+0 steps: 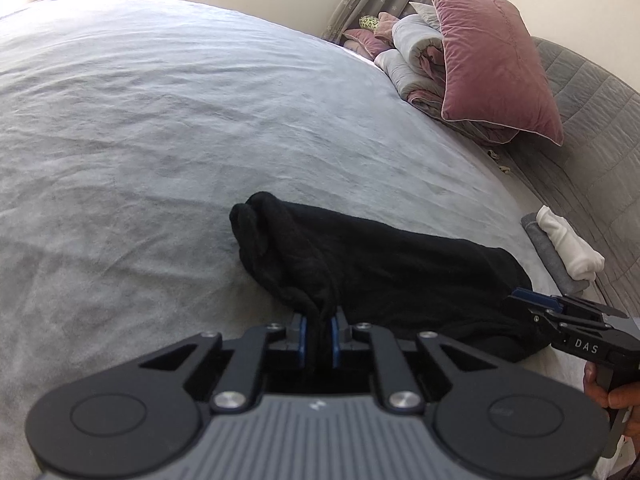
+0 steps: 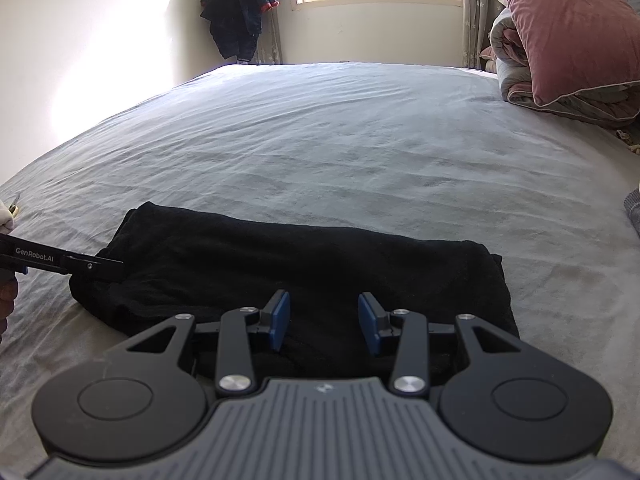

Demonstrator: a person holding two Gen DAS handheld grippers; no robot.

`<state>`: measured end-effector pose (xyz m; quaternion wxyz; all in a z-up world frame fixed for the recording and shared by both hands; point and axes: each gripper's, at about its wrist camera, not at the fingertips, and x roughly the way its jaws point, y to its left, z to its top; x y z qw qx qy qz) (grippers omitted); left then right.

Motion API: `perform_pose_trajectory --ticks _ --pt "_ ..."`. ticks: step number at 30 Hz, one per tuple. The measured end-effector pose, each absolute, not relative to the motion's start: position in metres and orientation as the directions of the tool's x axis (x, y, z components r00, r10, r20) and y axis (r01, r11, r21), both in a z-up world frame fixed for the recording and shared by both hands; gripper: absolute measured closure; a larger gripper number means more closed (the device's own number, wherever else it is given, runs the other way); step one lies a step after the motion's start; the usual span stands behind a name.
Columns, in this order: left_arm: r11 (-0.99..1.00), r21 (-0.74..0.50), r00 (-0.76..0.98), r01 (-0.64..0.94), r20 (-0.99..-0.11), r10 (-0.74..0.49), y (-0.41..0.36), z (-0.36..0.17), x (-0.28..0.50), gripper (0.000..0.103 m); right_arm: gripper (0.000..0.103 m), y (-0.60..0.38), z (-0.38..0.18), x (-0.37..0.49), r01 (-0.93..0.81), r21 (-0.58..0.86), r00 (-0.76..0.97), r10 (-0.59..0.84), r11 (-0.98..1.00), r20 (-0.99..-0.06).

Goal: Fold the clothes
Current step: 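Lift the strip end with the left tool while the right tool grasps the other end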

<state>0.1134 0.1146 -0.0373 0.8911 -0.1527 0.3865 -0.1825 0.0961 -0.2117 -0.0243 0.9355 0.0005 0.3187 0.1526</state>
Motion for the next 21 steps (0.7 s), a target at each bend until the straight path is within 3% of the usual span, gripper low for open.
perform_pose_trajectory --ticks 7,13,18,21 --pt "0.859 -0.431 0.676 0.277 -0.548 -0.493 0.090 0.003 0.109 0.093 0.061 -0.218 -0.020 0.098 -0.283 0.174 0.743 0.330 0.943 -0.582" --pt "0.835 -0.421 0.650 0.354 -0.531 -0.544 0.043 0.024 0.120 0.093 0.061 -0.235 -0.013 0.102 -0.244 0.308 0.735 0.383 0.919 -0.560" --pt "0.816 -0.400 0.600 0.417 -0.553 -0.578 -0.010 0.022 0.130 0.093 0.060 -0.270 -0.015 0.107 -0.149 0.521 0.722 0.453 0.840 -0.523" --pt "0.804 -0.393 0.559 0.446 -0.579 -0.593 -0.039 0.010 0.131 0.092 0.060 -0.297 -0.029 0.113 -0.058 0.743 0.693 0.563 0.666 -0.450"
